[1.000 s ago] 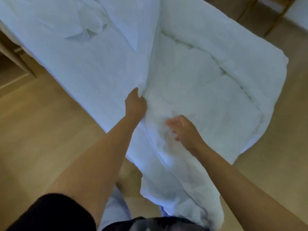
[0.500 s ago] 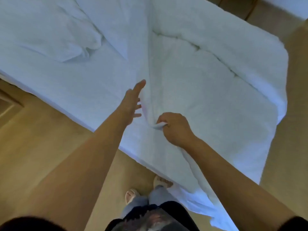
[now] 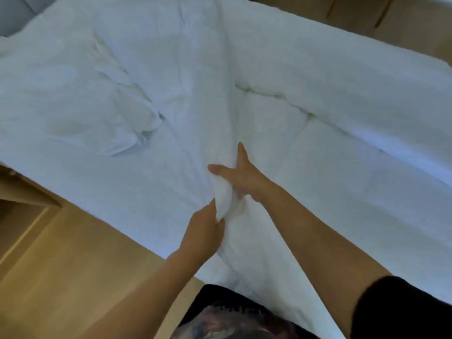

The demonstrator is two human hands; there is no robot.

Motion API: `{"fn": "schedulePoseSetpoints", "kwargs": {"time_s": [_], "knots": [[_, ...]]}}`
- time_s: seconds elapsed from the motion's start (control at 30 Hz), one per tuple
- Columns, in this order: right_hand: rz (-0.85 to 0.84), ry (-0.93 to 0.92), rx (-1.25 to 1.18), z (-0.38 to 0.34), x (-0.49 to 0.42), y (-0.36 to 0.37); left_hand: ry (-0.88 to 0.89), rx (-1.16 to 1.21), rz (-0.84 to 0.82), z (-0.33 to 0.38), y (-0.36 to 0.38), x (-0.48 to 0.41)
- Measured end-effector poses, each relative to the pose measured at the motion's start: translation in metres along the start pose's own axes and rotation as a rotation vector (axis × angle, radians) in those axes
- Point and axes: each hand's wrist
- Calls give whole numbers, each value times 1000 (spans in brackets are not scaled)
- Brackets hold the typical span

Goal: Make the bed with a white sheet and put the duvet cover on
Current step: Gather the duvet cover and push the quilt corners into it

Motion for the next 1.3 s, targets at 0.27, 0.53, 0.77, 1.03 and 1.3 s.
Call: {"fn": "schedulePoseSetpoints", "kwargs": {"time_s": [0.27,0.53,0.77,1.03,1.3], "knots": [[-33,-196,1033,2,-13,82,-307,383,-149,-47,-80,-75],[-191,-239,716,1,-11,138,-205,-208,-175,-75,-114,-244],[212,-70,43,-78,-127,167,-34,19,-92,-178,-166,-192],[39,-220,374,-80,-199,303,-326,512,19,-253,-251,-210],[-313,-202,606,-48,-181,362,18,-607,-248,-282,-235,-319]]}}
Point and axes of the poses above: each hand's wrist, its own x-axis away from the middle knuckle, its own y-axis out of the palm, z = x × y, and after that the axes turned 4 degrees about -x, right-handed
